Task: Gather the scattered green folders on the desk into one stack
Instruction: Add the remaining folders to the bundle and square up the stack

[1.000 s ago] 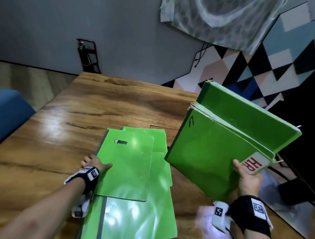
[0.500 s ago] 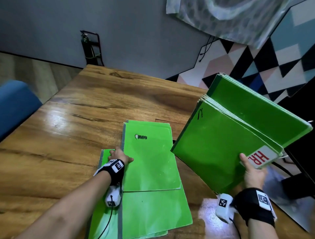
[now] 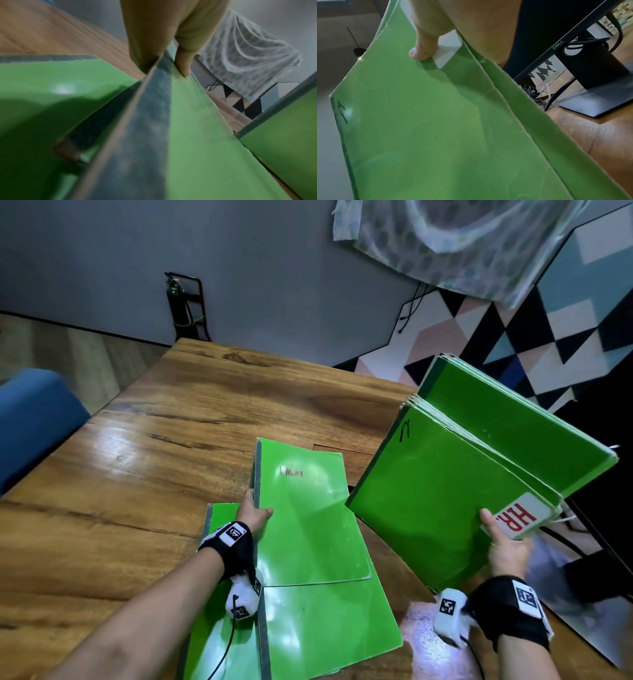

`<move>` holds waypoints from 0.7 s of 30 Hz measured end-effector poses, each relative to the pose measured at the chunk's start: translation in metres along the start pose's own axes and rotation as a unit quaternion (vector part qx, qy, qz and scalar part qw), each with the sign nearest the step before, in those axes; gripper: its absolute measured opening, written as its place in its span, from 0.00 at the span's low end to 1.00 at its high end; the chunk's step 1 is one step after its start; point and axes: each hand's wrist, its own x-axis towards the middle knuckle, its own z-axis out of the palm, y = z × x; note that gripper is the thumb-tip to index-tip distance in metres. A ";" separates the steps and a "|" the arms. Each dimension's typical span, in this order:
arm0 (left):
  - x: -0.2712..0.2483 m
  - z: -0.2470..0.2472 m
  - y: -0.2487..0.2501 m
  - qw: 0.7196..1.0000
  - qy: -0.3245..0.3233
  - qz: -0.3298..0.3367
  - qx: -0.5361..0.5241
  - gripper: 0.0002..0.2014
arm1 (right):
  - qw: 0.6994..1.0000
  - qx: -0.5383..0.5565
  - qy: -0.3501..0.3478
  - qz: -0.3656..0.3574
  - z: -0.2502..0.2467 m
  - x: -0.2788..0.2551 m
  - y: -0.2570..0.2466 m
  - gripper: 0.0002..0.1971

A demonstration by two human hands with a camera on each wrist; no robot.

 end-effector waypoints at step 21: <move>-0.073 0.000 0.202 0.885 -0.231 0.360 -0.181 0.37 | 0.999 -0.022 -0.007 0.029 -0.004 0.010 -0.005 0.16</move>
